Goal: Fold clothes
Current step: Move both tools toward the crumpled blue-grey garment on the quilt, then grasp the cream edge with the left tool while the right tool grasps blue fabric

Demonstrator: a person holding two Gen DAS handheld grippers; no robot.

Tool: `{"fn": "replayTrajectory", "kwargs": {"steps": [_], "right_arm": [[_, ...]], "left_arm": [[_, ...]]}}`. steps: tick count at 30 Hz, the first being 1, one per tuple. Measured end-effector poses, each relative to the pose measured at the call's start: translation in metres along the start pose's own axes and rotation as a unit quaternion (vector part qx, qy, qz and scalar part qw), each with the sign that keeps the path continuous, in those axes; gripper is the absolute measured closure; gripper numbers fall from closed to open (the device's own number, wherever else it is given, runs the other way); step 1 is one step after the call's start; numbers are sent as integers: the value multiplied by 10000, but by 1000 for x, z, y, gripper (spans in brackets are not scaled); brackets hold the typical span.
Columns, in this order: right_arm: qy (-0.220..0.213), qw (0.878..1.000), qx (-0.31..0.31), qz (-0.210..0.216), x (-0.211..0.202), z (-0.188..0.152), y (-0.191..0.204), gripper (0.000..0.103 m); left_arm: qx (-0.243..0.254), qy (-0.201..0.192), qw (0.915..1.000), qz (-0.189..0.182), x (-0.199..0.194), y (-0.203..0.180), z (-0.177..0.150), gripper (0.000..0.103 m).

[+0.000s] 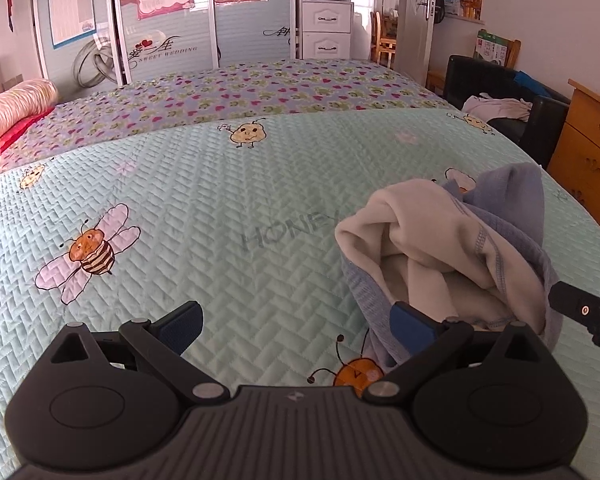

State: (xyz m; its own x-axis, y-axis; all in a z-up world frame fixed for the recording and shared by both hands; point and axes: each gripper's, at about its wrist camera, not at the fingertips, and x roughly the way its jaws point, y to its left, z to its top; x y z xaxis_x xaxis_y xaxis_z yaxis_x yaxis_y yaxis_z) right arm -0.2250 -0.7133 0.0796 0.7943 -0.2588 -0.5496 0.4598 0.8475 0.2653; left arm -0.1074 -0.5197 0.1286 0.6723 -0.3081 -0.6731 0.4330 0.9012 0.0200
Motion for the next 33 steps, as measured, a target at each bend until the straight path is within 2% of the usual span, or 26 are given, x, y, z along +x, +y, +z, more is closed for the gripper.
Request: {"fn": "replayTrajectory", "kwargs": {"steps": [9, 23, 29, 30, 32, 33], "right_arm": [[-2, 9999, -113, -112, 13, -1, 5, 1], [-2, 9999, -150, -50, 17, 2, 5, 2], [-18, 9999, -123, 24, 20, 1, 2, 3], [6, 9999, -151, 21, 22, 1, 2, 5], [150, 9996, -256, -6, 31, 0, 4, 20], [248, 9992, -303, -45, 37, -1, 4, 37]], "left_arm": [[70, 20, 9999, 91, 4, -3, 1, 1], [164, 91, 9996, 206, 7, -6, -2, 0], [23, 323, 9994, 150, 20, -2, -7, 0], [-5, 351, 9993, 136, 21, -2, -9, 0], [-4, 413, 9991, 119, 23, -3, -13, 0], [20, 434, 9990, 123, 23, -4, -15, 0]]}}
